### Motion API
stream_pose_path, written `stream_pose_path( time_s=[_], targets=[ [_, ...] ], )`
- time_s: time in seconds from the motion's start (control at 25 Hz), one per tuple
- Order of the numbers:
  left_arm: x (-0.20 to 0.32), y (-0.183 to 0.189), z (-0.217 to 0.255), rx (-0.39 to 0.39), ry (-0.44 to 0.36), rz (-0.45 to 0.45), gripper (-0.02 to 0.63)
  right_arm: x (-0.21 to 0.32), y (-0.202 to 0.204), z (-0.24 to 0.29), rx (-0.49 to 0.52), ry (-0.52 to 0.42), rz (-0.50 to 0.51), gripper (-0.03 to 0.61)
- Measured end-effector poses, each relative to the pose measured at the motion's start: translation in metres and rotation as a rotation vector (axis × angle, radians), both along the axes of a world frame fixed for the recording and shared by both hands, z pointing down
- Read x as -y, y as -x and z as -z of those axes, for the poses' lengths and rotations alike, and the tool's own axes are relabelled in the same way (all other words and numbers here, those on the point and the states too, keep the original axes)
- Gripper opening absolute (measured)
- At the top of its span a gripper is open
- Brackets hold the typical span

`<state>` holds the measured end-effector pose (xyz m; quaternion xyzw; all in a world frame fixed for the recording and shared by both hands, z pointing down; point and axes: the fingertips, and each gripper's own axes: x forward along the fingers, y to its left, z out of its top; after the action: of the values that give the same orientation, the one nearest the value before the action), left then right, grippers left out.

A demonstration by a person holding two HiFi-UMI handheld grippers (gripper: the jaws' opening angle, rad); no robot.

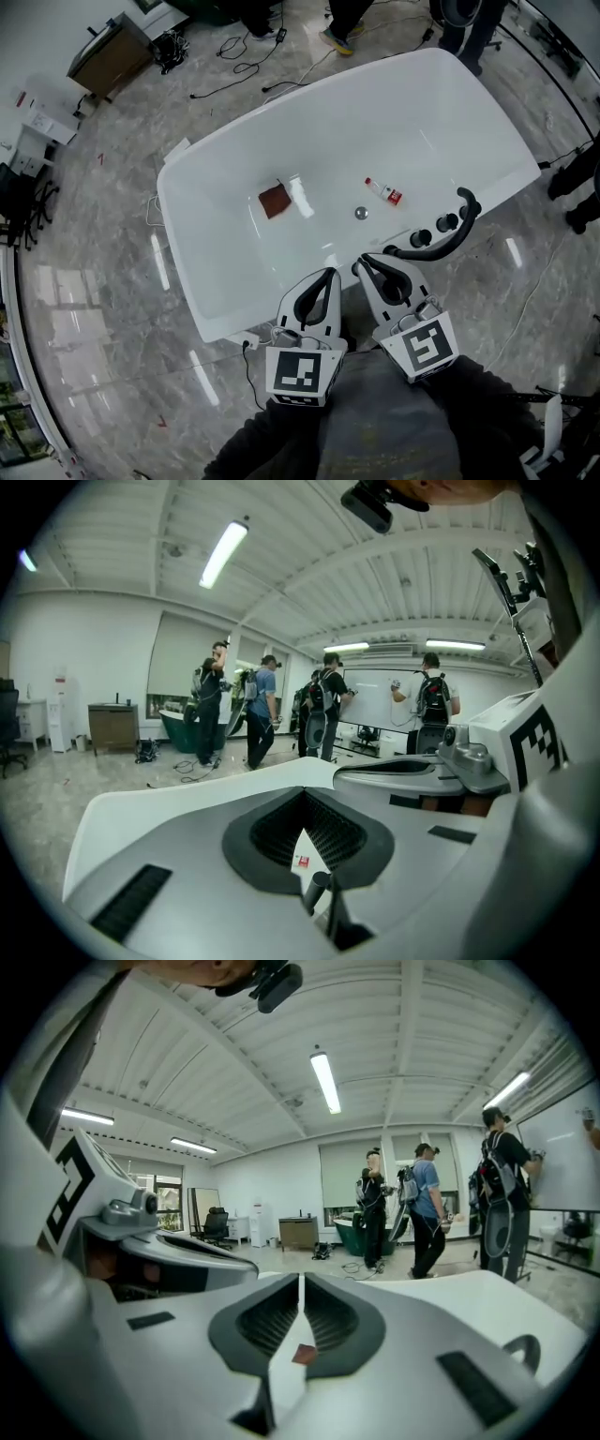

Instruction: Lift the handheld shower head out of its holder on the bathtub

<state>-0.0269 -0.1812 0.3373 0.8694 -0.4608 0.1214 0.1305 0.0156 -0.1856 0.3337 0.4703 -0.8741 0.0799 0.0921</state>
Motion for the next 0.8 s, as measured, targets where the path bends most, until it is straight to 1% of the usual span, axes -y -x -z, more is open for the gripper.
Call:
stream_pose_path(
  time_s=[0.32,0.72,0.8],
  targets=[
    [0.003,-0.007,-0.005,0.010,0.012,0.038,0.003,0.006,-0.003,-0.005,0.002,0.004,0.051,0.005],
    [0.002,0.008,-0.021,0.024,0.039,0.097,0.003,0.008,0.009,-0.020,0.020,0.015,0.104,0.006],
    [0.004,0.007,-0.029,0.028,0.044,0.105,0.003,0.011,0.010,-0.029,0.017,0.022,0.120,0.034]
  ],
)
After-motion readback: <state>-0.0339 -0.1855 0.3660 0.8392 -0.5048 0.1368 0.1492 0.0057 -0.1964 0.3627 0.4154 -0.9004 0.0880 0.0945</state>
